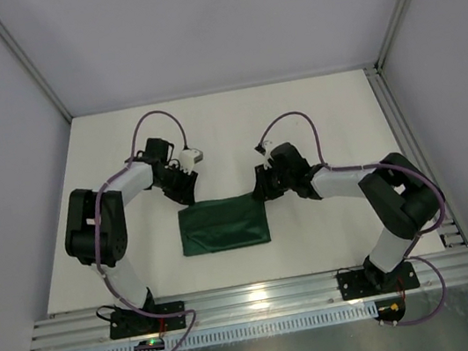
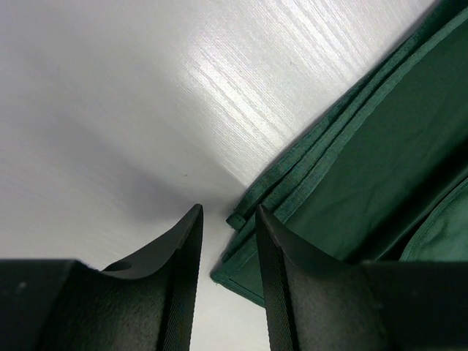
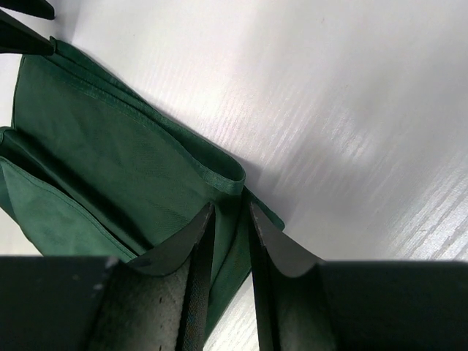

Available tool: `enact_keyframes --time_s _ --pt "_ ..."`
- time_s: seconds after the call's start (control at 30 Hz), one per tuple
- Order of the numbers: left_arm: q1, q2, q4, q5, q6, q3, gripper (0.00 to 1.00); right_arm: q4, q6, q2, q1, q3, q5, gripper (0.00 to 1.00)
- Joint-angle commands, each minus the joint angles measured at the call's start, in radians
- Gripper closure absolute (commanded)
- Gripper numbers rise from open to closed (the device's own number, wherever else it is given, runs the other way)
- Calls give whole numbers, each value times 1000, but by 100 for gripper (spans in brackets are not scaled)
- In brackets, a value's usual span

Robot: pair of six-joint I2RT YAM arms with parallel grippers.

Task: Fold the napkin into a case and place the utensils inside
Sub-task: Smooth out the 2/3-rectangle-folded napkin at the center of the board.

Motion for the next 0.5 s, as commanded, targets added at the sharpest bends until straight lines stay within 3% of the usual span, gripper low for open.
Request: enact_keyframes --time_s 0.0,0.23,0.33,0.4,0.47 --pt "0 7 16 -16 -11 20 64 27 -15 14 -2 34 -15 71" --pt "-2 21 -33 21 13 10 66 75 9 59 -2 34 -67 70" --pt "0 33 -41 24 24 3 73 95 20 76 -3 32 -79 70" --pt "0 40 -56 27 29 6 77 101 25 83 -2 32 -79 72" --pt "0 47 -78 26 38 7 80 106 29 85 -2 31 -73 81"
